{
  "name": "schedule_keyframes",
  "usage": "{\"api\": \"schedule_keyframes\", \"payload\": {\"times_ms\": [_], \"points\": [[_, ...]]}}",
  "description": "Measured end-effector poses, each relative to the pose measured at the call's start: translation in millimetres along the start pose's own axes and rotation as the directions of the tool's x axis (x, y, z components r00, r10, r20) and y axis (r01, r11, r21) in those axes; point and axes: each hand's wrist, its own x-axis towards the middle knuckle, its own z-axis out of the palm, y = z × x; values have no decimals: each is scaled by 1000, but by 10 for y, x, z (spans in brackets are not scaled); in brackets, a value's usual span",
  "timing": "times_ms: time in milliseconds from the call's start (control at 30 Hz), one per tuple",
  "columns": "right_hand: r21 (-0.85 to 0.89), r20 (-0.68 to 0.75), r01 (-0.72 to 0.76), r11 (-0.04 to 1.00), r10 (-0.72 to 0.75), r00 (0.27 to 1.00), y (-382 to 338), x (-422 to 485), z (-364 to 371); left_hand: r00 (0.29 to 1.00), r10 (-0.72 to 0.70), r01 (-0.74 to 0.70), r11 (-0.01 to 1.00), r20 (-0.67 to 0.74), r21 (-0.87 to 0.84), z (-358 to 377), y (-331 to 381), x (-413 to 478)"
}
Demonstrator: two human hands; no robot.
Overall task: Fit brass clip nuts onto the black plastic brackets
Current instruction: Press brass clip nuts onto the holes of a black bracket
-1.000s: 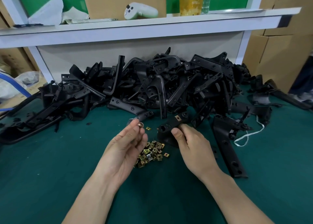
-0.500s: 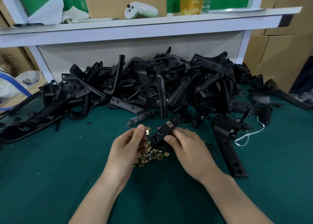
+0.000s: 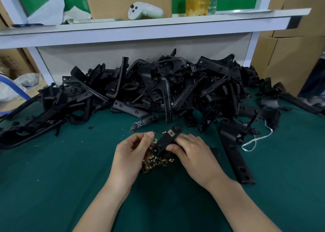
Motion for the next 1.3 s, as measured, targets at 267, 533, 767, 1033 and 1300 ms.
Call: {"api": "schedule_keyframes", "payload": {"times_ms": [267, 533, 767, 1033, 1300], "points": [[-21, 32, 4, 1000, -4, 999, 5, 1, 6, 1000, 23, -24, 997, 13, 73, -17, 20, -12], [-80, 61, 16, 997, -11, 998, 4, 1, 14, 994, 104, -110, 971, 38, 213, -77, 32, -4], [-145, 154, 29, 989, -6, 988, -26, 12, -13, 991, 66, -94, 959, 113, 267, -146, 19, 16], [-213, 92, 15, 977, 4, 996, 25, 0, 31, 994, 85, -100, 957, 65, 273, -66, 0, -18], [-102, -9, -51, 993, 51, 999, -38, 7, 16, 996, 82, -84, 993, 35, 83, 47, 0, -80]]}}
